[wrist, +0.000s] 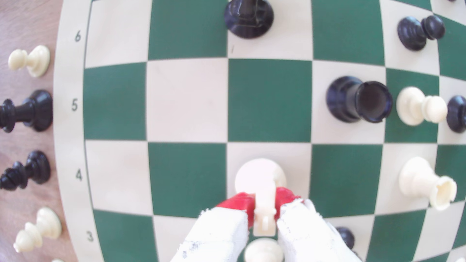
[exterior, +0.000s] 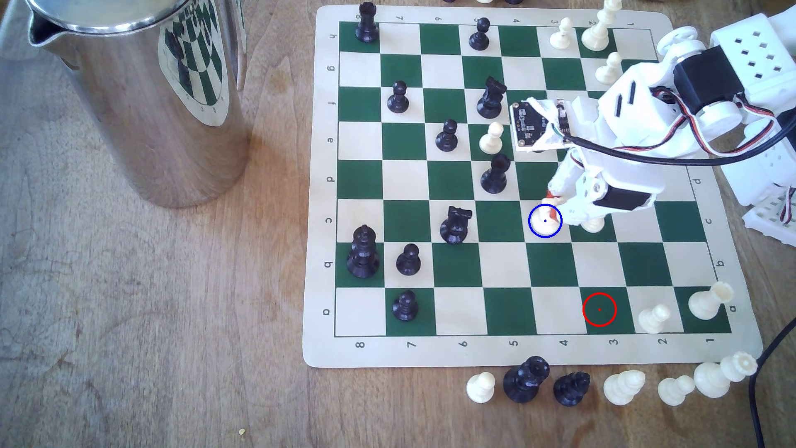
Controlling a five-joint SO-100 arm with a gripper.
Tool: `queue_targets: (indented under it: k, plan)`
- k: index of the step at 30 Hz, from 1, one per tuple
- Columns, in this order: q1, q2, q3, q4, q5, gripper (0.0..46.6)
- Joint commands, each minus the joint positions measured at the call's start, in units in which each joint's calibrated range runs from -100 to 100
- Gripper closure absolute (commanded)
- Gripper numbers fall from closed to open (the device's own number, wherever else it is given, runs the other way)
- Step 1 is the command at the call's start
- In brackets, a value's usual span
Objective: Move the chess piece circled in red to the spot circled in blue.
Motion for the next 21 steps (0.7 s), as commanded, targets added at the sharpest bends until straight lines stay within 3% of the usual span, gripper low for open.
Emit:
queue_targets:
  k: [1, 18, 21]
  plan:
    - [0.1, 0.6, 0.1, -1.5, 0.5, 46.4]
    - [1.1, 1.3, 0.2, -1.7, 1.2, 45.8]
    - [1.3, 1.4, 0.2, -1.6, 1.3, 36.2]
